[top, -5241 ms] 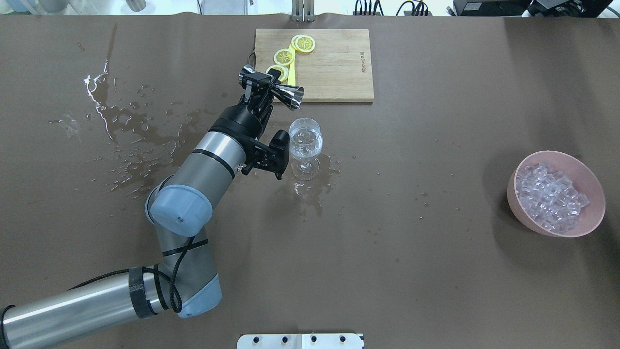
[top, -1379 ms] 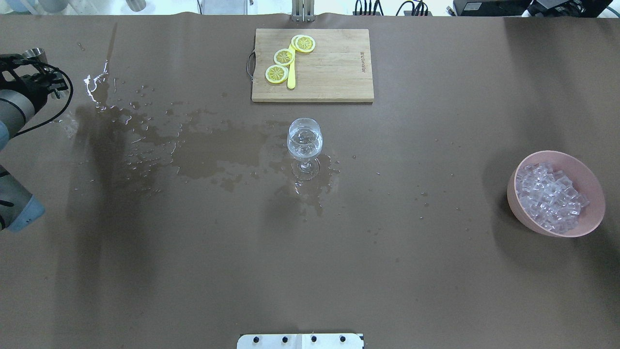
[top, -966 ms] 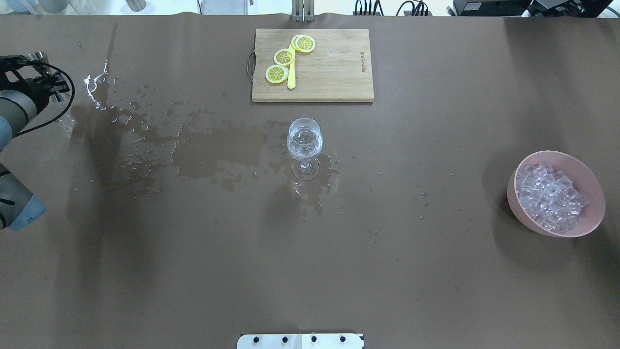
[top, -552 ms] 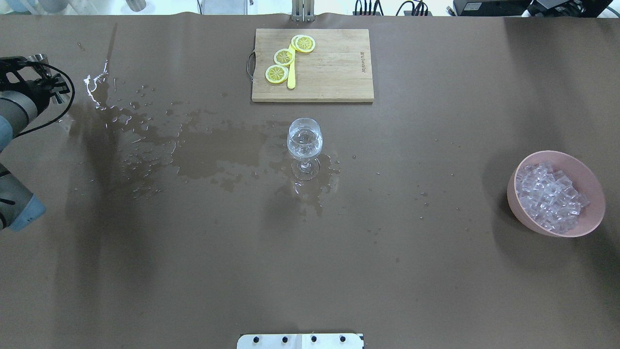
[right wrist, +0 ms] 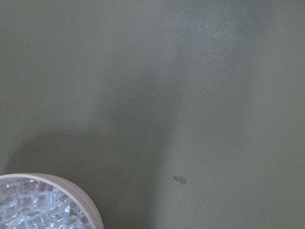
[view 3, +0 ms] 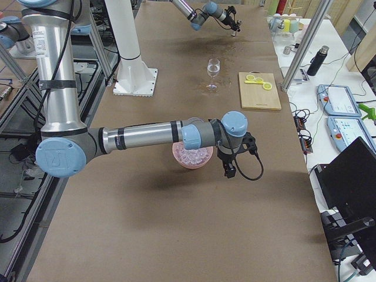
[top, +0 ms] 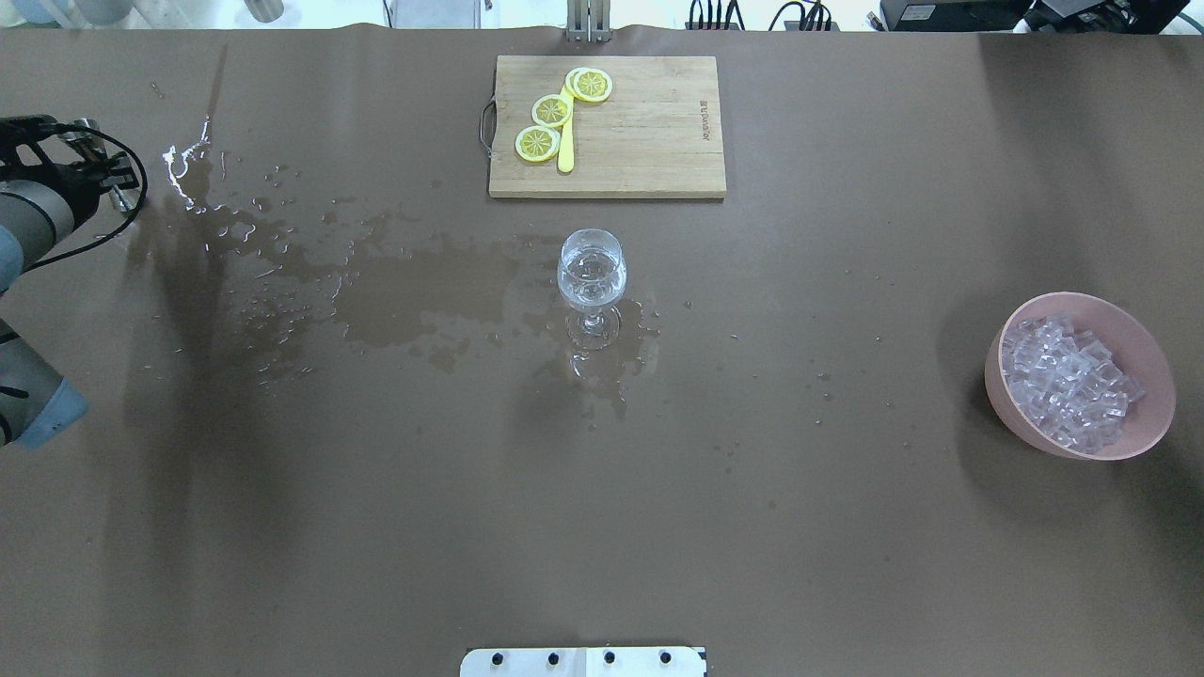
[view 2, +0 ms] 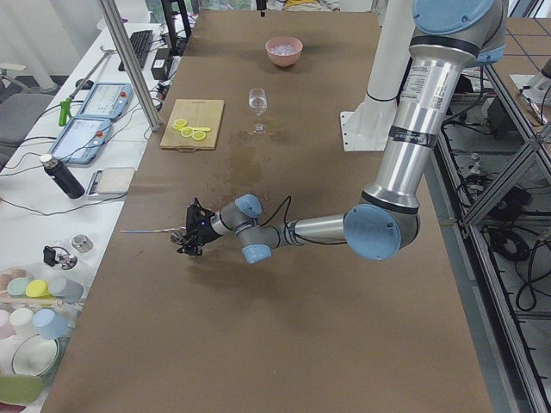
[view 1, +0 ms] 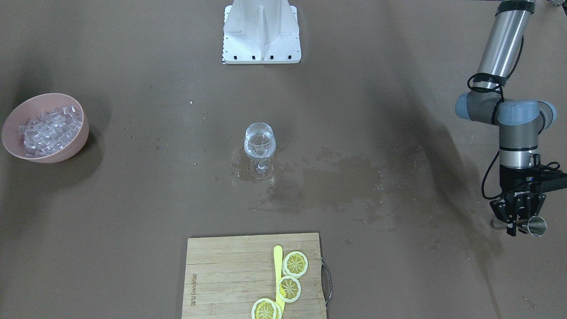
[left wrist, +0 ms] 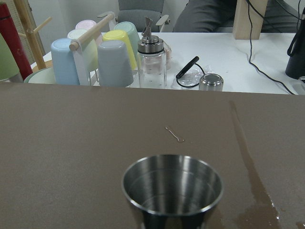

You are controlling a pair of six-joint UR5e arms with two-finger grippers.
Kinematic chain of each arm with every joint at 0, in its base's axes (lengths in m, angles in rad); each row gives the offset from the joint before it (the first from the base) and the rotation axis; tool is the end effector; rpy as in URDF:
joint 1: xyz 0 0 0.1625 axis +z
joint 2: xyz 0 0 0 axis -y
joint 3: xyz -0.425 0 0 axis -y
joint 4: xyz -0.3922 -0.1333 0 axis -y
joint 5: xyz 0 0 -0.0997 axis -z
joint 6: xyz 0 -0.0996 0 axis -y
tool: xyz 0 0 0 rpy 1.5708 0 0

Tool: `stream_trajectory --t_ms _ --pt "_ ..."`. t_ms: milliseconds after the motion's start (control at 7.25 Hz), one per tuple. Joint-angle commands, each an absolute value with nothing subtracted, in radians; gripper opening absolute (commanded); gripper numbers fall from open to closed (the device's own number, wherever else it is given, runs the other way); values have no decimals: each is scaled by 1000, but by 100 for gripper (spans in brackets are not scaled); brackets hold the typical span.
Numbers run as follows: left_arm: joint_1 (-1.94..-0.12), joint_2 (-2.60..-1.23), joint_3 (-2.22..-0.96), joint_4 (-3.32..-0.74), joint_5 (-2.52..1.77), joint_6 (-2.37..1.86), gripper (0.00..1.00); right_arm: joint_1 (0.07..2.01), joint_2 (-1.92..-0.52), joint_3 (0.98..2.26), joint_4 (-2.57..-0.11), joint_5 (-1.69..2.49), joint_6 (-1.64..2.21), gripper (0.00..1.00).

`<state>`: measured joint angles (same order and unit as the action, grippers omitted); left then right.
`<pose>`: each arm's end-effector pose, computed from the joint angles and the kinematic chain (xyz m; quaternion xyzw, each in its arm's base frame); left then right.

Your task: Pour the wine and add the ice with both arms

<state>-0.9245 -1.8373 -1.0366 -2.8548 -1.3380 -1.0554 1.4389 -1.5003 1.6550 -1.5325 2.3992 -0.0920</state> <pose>0.2517 -0.5931 0.6425 0.3949 0.2964 -0.2316 0.8382 -0.0101 -0.5315 0.5730 0.0802 -0.4023 -0.1403 0.9011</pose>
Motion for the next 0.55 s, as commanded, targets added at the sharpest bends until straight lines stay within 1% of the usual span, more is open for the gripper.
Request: stream_trajectory --t_ms 0,414 --pt "-945 -1836 -1049 -2856 -1385 -1049 98 1434 -1500 1654 -1534 2399 -92 100" --pt "-976 -1809 -1118 -2858 -1462 -994 98 1427 -1500 1654 -1532 2399 -75 100"
